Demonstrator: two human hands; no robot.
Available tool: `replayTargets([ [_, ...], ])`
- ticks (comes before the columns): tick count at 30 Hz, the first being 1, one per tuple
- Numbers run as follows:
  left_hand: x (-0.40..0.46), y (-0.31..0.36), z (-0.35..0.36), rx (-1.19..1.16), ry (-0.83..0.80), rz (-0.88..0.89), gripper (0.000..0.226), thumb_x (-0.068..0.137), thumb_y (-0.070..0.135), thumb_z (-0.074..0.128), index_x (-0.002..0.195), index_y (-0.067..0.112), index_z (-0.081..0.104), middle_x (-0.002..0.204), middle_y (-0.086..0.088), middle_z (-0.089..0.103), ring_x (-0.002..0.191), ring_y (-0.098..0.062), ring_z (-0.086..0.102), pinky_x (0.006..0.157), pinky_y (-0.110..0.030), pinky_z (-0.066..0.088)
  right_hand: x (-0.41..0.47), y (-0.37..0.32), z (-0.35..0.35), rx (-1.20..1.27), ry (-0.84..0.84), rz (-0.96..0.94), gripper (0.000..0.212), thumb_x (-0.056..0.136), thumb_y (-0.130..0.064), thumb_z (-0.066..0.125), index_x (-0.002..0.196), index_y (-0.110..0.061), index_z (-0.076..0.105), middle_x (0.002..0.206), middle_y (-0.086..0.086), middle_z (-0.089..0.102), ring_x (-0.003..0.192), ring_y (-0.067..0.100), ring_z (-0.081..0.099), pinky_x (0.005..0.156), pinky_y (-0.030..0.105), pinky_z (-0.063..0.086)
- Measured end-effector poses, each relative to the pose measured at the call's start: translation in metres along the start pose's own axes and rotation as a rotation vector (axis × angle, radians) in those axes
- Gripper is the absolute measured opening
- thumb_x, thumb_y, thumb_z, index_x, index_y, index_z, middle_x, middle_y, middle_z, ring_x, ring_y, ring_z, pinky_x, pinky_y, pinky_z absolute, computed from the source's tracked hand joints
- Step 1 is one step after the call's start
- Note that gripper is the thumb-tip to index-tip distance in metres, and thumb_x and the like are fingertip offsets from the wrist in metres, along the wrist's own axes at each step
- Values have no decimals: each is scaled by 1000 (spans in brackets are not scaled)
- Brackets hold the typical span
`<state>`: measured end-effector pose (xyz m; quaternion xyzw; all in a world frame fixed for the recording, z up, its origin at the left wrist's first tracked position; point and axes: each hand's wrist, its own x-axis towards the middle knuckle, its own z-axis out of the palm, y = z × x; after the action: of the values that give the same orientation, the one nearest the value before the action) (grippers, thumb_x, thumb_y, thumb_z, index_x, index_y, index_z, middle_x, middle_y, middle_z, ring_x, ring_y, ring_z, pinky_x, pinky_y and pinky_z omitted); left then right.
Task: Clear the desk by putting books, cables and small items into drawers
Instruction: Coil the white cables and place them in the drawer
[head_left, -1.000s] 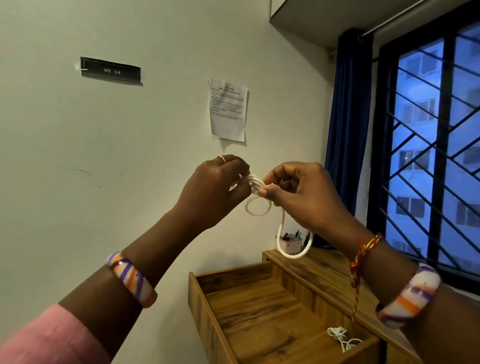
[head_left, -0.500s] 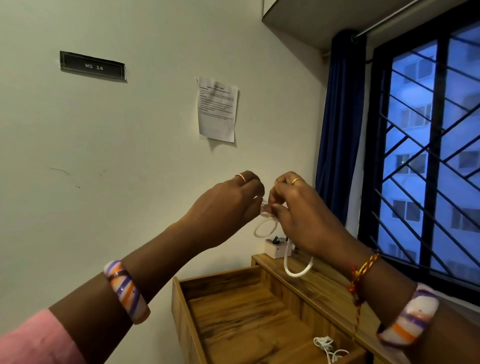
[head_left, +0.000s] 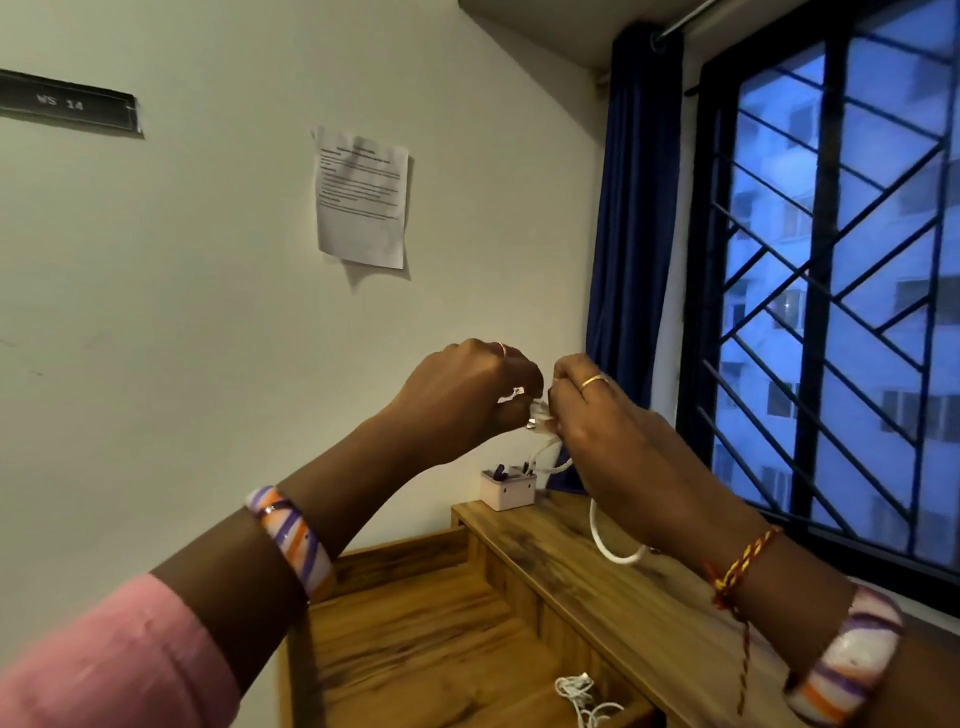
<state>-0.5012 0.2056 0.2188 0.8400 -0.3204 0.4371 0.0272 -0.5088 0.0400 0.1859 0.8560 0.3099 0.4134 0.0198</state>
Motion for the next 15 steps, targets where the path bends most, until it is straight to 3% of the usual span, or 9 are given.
replayTargets([
  [4, 21, 27, 39, -157, -10, -21, 21, 93, 21, 49, 110, 12, 59, 99, -9, 69, 82, -26, 67, 70, -38, 53, -27, 46, 5, 55, 20, 45, 34, 84, 1, 59, 111, -14, 45, 124, 4, 35, 62, 6, 34, 46, 12, 16],
  [6, 27, 44, 58, -461, -6, -118, 16, 93, 18, 51, 108, 19, 53, 96, -1, 67, 78, -24, 67, 68, -36, 54, -36, 69, 4, 181, 110, 128, 30, 84, 3, 57, 95, -21, 41, 112, 2, 40, 58, 8, 38, 48, 16, 26],
  [8, 34, 63, 75, -732, -7, -195, 24, 89, 19, 57, 109, 29, 48, 94, 8, 65, 80, -16, 67, 71, -31, 56, -44, 90, 6, 334, 237, 227, 22, 89, -2, 52, 86, -21, 40, 93, -1, 46, 64, 15, 46, 53, 29, 39],
  [11, 51, 82, 97, -692, 72, -207, 27, 85, 23, 63, 107, 34, 50, 81, 10, 66, 76, -7, 64, 72, -26, 54, -52, 113, 10, 526, 306, 359, 13, 94, -17, 47, 82, -19, 45, 70, -7, 48, 60, 17, 51, 52, 32, 42],
  [13, 65, 91, 108, -675, 121, -235, 25, 83, 21, 66, 103, 31, 56, 75, 10, 66, 69, -4, 62, 66, -22, 52, -57, 126, 12, 687, 313, 440, 17, 93, -17, 50, 77, -23, 47, 68, -6, 54, 59, 16, 55, 54, 33, 48],
  [15, 78, 96, 120, -809, 123, -296, 19, 82, 17, 68, 98, 26, 62, 73, 1, 68, 63, -10, 61, 61, -25, 51, -61, 140, 11, 830, 312, 526, 19, 90, -17, 55, 75, -28, 52, 73, -4, 61, 66, 18, 60, 63, 37, 52],
])
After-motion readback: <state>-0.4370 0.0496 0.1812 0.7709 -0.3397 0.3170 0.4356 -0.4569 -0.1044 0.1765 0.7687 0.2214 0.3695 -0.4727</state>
